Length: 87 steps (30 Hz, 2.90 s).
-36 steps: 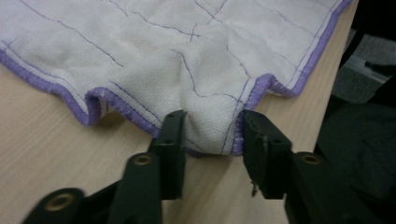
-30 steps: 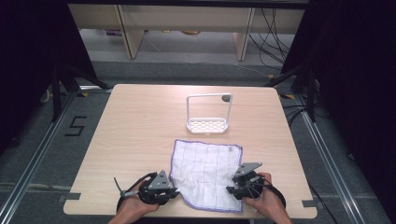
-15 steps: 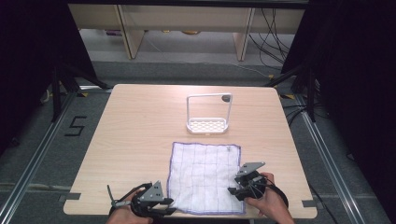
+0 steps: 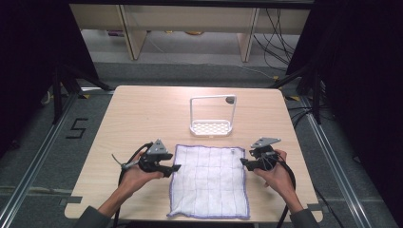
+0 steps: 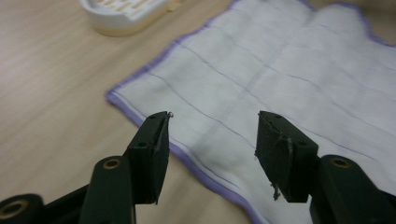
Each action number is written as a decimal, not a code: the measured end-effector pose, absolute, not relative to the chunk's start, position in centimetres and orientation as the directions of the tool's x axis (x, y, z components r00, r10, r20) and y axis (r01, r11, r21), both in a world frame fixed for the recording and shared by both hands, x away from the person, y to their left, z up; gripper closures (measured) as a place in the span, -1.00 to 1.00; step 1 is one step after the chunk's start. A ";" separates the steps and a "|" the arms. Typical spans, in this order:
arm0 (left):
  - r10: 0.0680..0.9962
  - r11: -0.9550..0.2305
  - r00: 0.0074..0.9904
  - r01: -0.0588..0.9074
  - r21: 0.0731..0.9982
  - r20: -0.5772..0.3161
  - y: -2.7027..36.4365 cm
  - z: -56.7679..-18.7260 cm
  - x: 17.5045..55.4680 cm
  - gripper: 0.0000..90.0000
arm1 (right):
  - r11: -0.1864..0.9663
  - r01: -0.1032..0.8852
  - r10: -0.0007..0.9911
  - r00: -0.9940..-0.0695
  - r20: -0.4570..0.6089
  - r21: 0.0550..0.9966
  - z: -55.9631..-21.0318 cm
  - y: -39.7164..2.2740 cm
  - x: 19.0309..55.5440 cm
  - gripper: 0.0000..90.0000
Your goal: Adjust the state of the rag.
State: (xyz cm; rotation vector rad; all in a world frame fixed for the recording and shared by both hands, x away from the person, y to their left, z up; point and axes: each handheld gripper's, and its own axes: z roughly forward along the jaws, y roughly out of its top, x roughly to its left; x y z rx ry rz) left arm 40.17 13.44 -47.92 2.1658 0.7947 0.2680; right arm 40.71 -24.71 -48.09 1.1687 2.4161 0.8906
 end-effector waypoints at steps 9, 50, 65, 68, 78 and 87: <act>0.679 -0.499 0.734 0.484 0.718 -0.023 12.9 -49.4 44.5 -0.04 | 0.495 0.597 0.784 -0.620 -0.027 0.631 -48.4 -24.1 44.0 0.09; 0.597 -0.493 0.802 0.348 0.798 0.019 12.4 -48.1 46.4 0.90 | 0.501 0.521 0.748 -0.662 -0.044 0.691 -46.2 -23.9 46.0 0.90; 0.573 -0.437 0.817 0.234 0.868 0.068 14.0 -43.9 42.1 0.90 | 0.489 0.336 0.688 -0.716 -0.120 0.805 -40.8 -24.3 41.7 0.90; 0.545 -0.459 0.833 0.199 0.866 0.098 14.2 -43.9 39.8 0.90 | 0.495 0.319 0.675 -0.727 -0.126 0.808 -40.9 -24.7 40.0 0.90; 0.494 -0.507 0.860 0.166 0.846 0.127 14.0 -46.0 35.1 0.90 | 0.485 0.322 0.651 -0.754 -0.089 0.813 -43.9 -25.5 34.2 0.89; 0.474 -0.512 0.872 0.163 0.843 0.119 13.9 -47.7 32.4 0.89 | 0.499 0.336 0.632 -0.772 -0.071 0.799 -45.3 -25.7 32.6 0.88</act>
